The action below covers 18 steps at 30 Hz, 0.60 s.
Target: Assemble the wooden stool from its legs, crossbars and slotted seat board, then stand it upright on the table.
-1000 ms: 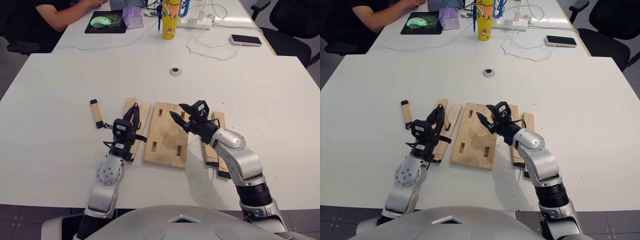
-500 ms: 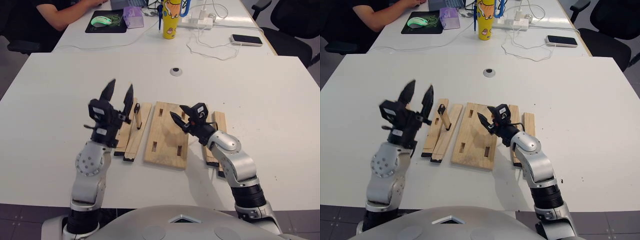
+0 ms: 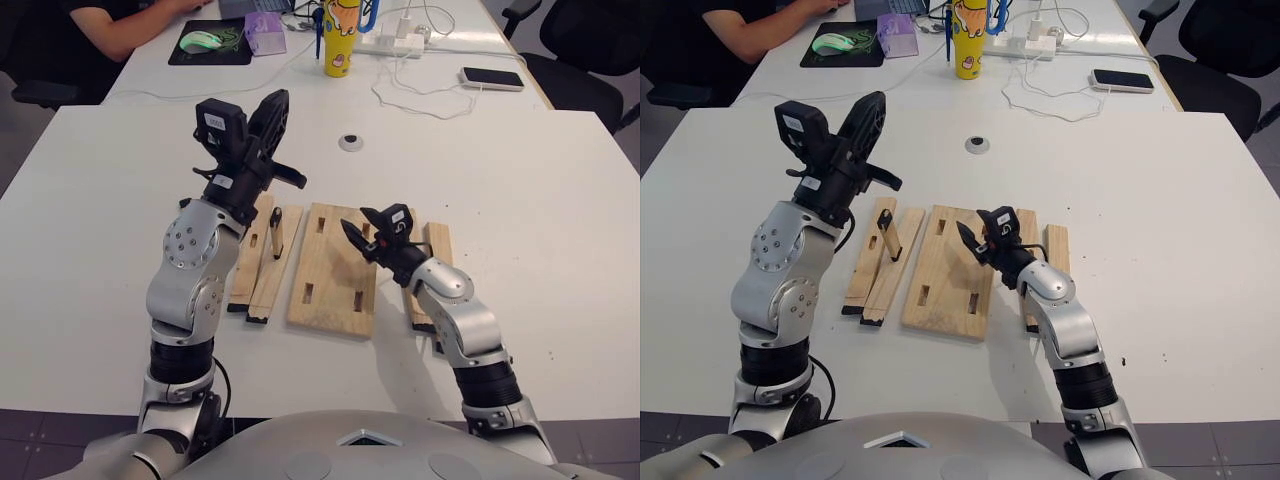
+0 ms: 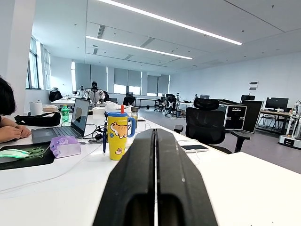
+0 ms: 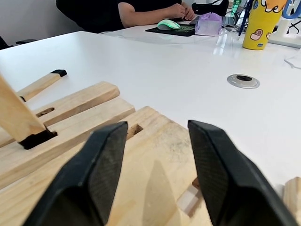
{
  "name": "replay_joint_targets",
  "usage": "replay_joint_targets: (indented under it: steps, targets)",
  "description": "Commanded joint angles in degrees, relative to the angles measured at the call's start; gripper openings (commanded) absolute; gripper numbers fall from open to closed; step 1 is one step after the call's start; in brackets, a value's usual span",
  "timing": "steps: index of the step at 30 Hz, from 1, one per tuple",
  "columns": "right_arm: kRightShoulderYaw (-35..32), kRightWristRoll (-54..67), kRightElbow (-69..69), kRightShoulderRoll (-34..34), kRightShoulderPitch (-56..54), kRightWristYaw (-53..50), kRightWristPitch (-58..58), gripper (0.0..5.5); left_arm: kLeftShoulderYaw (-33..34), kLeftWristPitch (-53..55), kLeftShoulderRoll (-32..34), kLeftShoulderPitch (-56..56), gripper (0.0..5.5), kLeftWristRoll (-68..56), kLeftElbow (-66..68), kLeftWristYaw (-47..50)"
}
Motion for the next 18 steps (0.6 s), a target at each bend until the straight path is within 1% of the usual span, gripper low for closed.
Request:
replay_joint_targets:
  steps: [1, 9, 15, 18]
  targets:
    - [0.29, -0.79, 0.77, 0.19, -1.13, 0.05, -0.58, 2.37, -1.21, 0.53, 0.22, -3.10, 0.02, 1.52, -2.61, 0.28]
    - [0.35, -0.93, 1.09, 0.49, -1.24, -0.26, -0.99, 2.37, -5.56, 3.80, 1.92, -2.18, 0.02, 5.34, -1.24, -0.90]
    - [0.28, -1.24, 1.53, 0.81, -1.98, -0.03, -1.10, 2.37, -8.12, 10.59, 3.17, 5.17, 0.02, 5.17, 5.53, -2.45]
    - [0.05, -1.48, 2.15, 0.68, -2.59, 0.29, -1.45, 2.37, -8.17, 11.74, 3.05, 5.57, 0.02, 5.08, 6.72, -2.88]
